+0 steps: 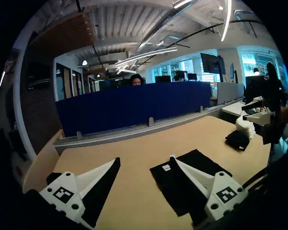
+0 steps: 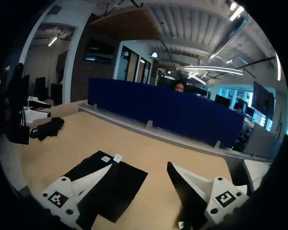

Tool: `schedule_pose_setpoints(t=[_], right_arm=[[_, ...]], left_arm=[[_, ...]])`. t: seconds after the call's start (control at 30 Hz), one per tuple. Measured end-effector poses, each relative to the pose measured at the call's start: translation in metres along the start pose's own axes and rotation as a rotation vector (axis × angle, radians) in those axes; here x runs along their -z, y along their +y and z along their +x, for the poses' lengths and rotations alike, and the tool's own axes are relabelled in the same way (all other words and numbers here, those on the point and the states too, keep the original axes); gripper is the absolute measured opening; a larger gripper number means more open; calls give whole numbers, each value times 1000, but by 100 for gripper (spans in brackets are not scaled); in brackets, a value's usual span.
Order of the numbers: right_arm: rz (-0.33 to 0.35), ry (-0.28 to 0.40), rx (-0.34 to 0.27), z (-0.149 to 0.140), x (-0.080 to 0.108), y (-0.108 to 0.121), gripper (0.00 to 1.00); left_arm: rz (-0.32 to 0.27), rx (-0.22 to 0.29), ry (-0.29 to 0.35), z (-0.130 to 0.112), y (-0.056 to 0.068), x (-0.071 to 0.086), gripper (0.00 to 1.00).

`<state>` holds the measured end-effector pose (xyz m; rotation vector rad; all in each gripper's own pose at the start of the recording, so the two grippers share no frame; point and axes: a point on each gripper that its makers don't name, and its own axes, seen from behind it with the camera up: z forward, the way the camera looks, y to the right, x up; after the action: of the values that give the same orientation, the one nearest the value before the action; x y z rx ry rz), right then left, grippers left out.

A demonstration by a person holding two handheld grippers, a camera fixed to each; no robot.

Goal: Fold towel

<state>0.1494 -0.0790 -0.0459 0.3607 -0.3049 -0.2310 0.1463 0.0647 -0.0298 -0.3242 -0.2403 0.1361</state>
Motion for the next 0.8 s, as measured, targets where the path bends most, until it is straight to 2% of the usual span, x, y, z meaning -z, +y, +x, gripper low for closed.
schedule_pose_setpoints(t=[0.3,0.57,0.8], right_arm=[[39,-36,26,-18,-5,-15,100],[63,-75,37,-50,-12,-26,100],[72,-116,28,-83,-17,-32,100]], left_arm=[[-31,-24,-43,-19,10,-6,95],[-92,-54,-103,-52,32,-12,95],[-152,-75,-172,-90,58,-21,95]])
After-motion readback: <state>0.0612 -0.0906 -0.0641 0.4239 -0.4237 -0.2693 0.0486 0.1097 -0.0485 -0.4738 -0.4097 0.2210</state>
